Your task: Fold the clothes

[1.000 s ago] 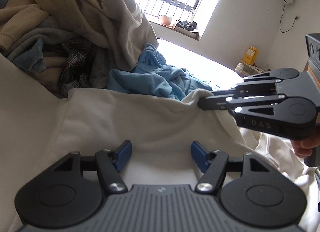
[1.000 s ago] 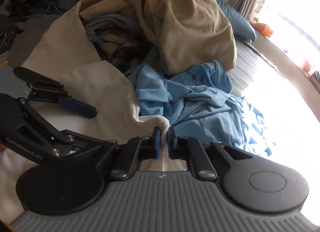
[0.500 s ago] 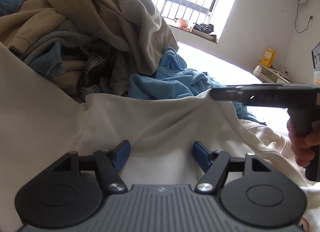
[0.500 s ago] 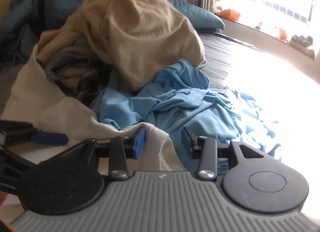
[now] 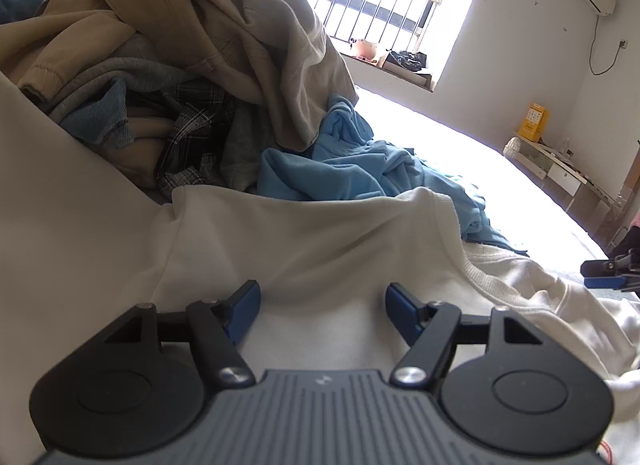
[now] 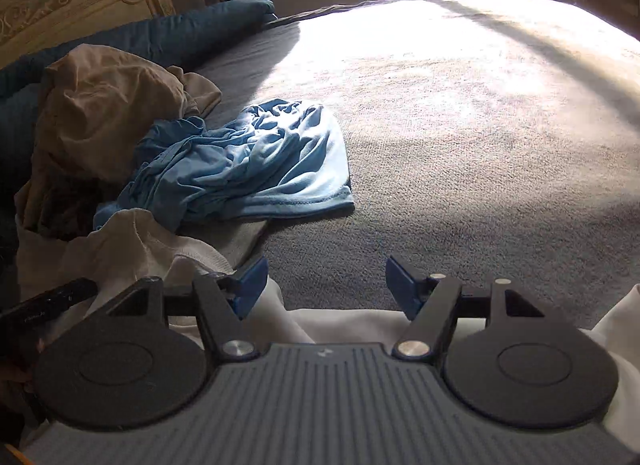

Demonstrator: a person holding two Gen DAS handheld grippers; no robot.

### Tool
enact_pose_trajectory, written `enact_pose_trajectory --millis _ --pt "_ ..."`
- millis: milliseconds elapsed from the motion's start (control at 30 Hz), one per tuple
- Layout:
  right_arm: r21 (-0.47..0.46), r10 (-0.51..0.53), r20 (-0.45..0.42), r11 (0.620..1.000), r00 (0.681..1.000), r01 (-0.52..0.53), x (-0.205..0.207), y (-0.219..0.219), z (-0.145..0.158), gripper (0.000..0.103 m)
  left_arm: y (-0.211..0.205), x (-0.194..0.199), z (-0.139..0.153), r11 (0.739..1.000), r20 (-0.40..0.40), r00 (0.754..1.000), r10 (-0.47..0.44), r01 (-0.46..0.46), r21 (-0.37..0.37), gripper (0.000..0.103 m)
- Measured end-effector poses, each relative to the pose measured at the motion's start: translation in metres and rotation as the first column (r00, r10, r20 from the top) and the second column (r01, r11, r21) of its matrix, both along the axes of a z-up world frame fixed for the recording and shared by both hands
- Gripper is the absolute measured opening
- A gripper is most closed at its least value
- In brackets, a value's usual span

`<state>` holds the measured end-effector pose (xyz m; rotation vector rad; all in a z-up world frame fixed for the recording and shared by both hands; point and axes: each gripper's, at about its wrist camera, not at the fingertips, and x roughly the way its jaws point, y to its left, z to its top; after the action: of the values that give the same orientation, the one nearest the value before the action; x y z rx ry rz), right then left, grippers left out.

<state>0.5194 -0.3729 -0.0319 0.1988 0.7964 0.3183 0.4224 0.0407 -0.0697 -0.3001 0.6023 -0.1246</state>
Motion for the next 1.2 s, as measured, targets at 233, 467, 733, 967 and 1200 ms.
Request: enact_pose_trajectory --millis 233,467,733,967,1200 --pt "0.017 0.089 -0.064 0.996 0.994 -0.088 0.006 0.031 -0.027 0.050 0.001 0.000 -0.001 1.000 0.001 1.000 -0.003 0.003 -0.015 0.072" --pt "-0.158 0.229 -0.013 0.961 0.973 -0.228 -0.011 0.068 -0.021 0.023 0.004 -0.001 -0.001 0.999 0.003 1.000 -0.002 0.002 -0.034 0.072" --pt "-0.348 0.216 0.310 0.932 0.926 -0.101 -0.041 0.074 0.012 0.007 0.004 0.000 -0.001 0.999 0.004 1.000 0.000 0.001 -0.047 0.072" --pt "-0.366 0.134 0.338 0.930 0.932 -0.001 -0.008 0.072 -0.012 0.007 0.004 0.000 -0.002 0.999 0.005 1.000 0.001 0.000 -0.046 0.072" --pt "-0.185 -0.086 0.261 0.973 0.962 0.137 0.015 0.036 -0.013 0.039 0.006 0.000 -0.003 0.998 0.008 1.000 0.001 0.000 -0.066 0.072"
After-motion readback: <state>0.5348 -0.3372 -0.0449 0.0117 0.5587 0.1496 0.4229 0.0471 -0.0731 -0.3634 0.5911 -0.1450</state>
